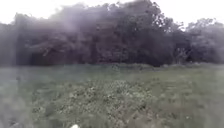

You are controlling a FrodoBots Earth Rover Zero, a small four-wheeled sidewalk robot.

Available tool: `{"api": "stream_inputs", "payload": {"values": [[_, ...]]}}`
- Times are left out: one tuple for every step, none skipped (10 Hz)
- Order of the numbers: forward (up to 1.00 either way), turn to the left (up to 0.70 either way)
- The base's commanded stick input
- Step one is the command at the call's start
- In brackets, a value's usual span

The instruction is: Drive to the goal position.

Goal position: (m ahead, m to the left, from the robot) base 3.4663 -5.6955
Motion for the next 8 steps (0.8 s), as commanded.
{"api": "stream_inputs", "payload": {"values": [[0.7, -0.28], [0.7, -0.33], [0.7, -0.35], [0.7, -0.33], [0.7, -0.1], [0.7, -0.15], [0.7, -0.35], [0.7, -0.35]]}}
